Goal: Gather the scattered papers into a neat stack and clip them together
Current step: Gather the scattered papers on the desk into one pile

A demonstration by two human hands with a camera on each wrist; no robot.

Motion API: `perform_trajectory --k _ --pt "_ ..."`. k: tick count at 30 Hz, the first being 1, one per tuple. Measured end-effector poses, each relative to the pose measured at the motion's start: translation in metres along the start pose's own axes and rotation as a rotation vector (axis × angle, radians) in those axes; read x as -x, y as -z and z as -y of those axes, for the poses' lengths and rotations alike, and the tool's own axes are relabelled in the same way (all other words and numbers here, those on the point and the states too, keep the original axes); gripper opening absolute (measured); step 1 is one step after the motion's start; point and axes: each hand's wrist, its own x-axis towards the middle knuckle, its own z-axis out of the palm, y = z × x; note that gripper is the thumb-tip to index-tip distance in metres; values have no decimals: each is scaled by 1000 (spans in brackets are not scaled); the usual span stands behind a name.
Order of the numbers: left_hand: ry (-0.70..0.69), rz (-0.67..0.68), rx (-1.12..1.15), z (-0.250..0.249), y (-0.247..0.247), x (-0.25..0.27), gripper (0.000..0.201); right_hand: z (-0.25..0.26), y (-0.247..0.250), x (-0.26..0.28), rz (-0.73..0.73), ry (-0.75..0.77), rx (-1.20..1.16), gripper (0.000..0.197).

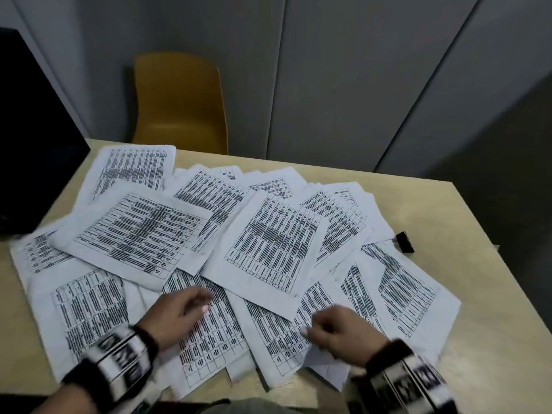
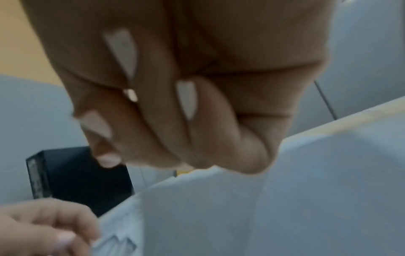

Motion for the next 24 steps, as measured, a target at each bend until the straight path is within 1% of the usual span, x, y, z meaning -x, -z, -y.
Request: perform_trajectory --k 1,3,5,6,7,8,9,10,11,13,15,16,17,18,19,20,21,22,24 --pt "-30 -59 -77 -2 -2 -15 22 8 4 -14 -21 43 -64 44" --pt "-63 -124 -250 -9 -4 -39 37 24 11 -39 -183 78 -254 38" --pt "-61 -72 -487 -14 -9 -57 55 29 14 -61 -383 121 -291 25" --pt "-25 -3 -609 -12 -13 -60 61 26 10 -69 -421 107 -224 15" --pt "28 75 -721 -9 -17 -62 65 20 6 -76 -394 62 -126 6" --pt "74 144 -797 -7 -22 -62 66 12 -1 -81 -328 -21 1 20" --pt "98 183 -836 -6 -27 -60 67 4 -6 -86 -247 -105 111 35" --pt "108 206 -860 -6 -32 -58 67 -2 -11 -88 -186 -177 195 46" --pt "103 219 -869 -5 -37 -54 67 -7 -16 -89 -146 -211 287 53" --pt "86 243 -888 -4 -44 -43 66 -17 -26 -85 -81 -215 413 63" --pt "62 241 -833 0 -49 -31 65 -23 -38 -75 -29 -207 465 69" --pt "33 192 -739 3 -50 -26 64 -26 -43 -69 -18 -200 481 71" --pt "19 109 -575 1 -51 -22 62 -28 -46 -62 -2 -182 496 72" --pt "25 -3 -387 -1 -51 -20 59 -30 -47 -58 6 -165 504 72" --pt "51 -138 -227 -4 -51 -21 57 -34 -45 -55 -6 -152 496 70" --pt "93 -264 -121 -5 -50 -25 57 -37 -42 -55 -34 -155 477 69" --pt "149 -351 -43 -8 -49 -29 57 -41 -37 -57 -70 -166 453 68" --pt "210 -394 36 -10 -50 -34 58 -46 -33 -59 -94 -178 441 69" --pt "304 -410 188 -15 -53 -41 63 -54 -30 -62 -75 -172 485 70"
